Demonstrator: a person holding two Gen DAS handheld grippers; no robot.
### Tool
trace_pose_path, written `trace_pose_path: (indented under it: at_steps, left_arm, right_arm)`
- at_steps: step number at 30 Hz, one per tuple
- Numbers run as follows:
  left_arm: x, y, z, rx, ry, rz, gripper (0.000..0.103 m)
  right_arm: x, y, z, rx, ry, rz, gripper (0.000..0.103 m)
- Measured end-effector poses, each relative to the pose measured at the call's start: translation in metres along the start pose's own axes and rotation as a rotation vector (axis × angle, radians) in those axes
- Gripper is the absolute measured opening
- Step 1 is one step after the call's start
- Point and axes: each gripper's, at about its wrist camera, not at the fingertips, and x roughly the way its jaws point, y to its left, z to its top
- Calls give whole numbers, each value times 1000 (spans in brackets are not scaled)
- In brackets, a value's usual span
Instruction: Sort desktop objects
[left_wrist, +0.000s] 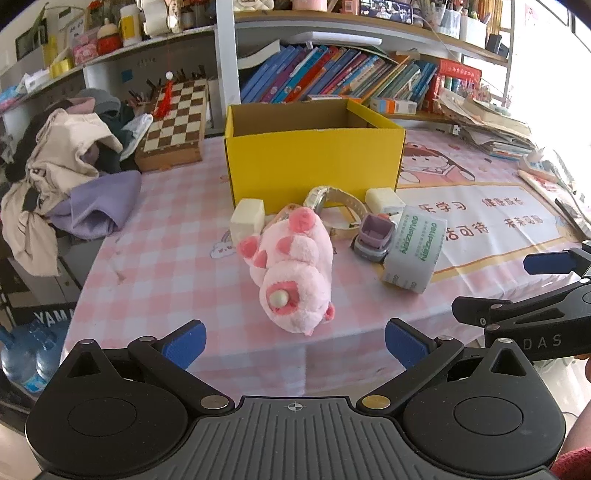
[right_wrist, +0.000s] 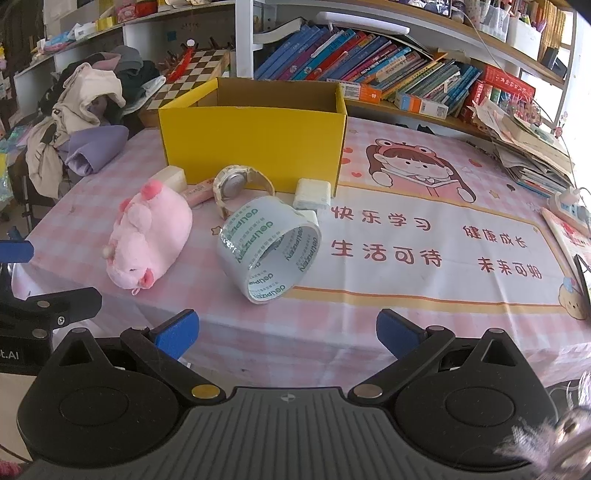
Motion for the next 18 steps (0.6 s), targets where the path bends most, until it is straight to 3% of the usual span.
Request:
trace_pose_path:
  at_steps: [18]
  left_arm:
    - [-1, 5, 7, -22, 17, -14, 103]
  right_arm:
    - [1, 1, -1, 23, 14, -1, 103]
